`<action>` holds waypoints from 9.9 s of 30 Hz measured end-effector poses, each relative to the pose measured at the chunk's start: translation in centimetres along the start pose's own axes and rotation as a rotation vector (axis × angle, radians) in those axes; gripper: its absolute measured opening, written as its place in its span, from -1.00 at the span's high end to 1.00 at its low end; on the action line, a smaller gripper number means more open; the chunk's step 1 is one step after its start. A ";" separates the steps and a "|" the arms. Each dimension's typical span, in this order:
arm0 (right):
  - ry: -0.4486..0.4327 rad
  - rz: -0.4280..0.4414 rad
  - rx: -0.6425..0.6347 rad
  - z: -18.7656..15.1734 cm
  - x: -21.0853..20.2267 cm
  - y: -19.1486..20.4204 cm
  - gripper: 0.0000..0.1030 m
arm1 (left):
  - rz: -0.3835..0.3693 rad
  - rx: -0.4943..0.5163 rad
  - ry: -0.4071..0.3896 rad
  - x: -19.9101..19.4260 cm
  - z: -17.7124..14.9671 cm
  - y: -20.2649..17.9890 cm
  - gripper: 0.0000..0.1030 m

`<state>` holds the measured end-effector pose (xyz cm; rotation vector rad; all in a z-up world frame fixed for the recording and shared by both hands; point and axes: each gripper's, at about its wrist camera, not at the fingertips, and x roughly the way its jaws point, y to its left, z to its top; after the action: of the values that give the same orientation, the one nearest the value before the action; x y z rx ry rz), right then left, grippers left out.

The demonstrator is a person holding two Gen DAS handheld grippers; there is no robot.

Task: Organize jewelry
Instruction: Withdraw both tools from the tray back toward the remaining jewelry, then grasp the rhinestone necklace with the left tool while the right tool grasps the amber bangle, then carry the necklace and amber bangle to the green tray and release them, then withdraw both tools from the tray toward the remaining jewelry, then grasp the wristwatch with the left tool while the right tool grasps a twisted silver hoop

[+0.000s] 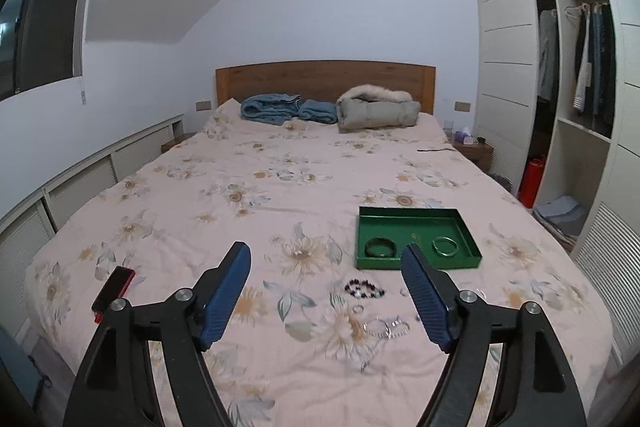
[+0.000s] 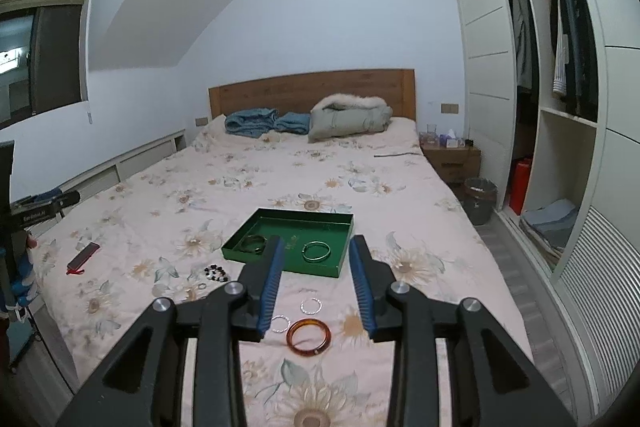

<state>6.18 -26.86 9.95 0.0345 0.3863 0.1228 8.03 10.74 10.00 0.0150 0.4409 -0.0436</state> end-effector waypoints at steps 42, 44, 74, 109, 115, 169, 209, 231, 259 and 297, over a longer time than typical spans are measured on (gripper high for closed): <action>0.400 0.024 0.157 -14.6 18.5 -4.4 0.21 | -0.179 0.080 0.403 22.0 -16.7 -7.5 -0.41; 0.418 0.031 0.156 -14.9 19.5 -4.3 0.21 | -0.175 0.081 0.441 23.7 -17.3 -7.7 -0.30; 0.635 0.001 -0.030 -19.0 30.0 -1.5 0.74 | -0.212 0.132 0.510 27.6 -19.2 -8.5 0.89; 0.164 -0.020 0.001 -0.4 15.7 0.0 0.82 | -0.169 0.062 0.072 15.7 4.6 -8.6 0.96; 0.118 -0.041 0.019 5.8 19.9 -1.1 0.82 | -0.168 0.042 0.077 20.8 10.1 -9.6 0.96; 0.470 -0.089 0.016 -0.3 47.7 -3.0 0.45 | -0.056 0.048 0.298 42.2 3.9 -11.5 0.03; 0.076 -0.265 -0.073 -6.3 2.1 6.9 0.29 | -0.084 0.036 0.109 3.0 -7.4 -7.2 -0.49; 0.088 -0.195 -0.010 -8.2 2.3 5.0 0.20 | -0.063 0.001 0.146 4.9 -9.8 -6.5 -0.52; 0.312 0.000 0.039 -13.4 17.7 2.7 0.20 | -0.152 0.129 0.320 18.6 -15.1 -8.0 -0.51; 0.528 0.263 -0.172 -19.0 32.1 5.4 0.07 | -0.432 0.295 0.539 33.8 -16.0 -17.0 0.83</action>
<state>27.92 -17.26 -19.34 -0.1200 0.8972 0.4292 30.94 -7.15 -18.97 0.2255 0.9680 -0.5390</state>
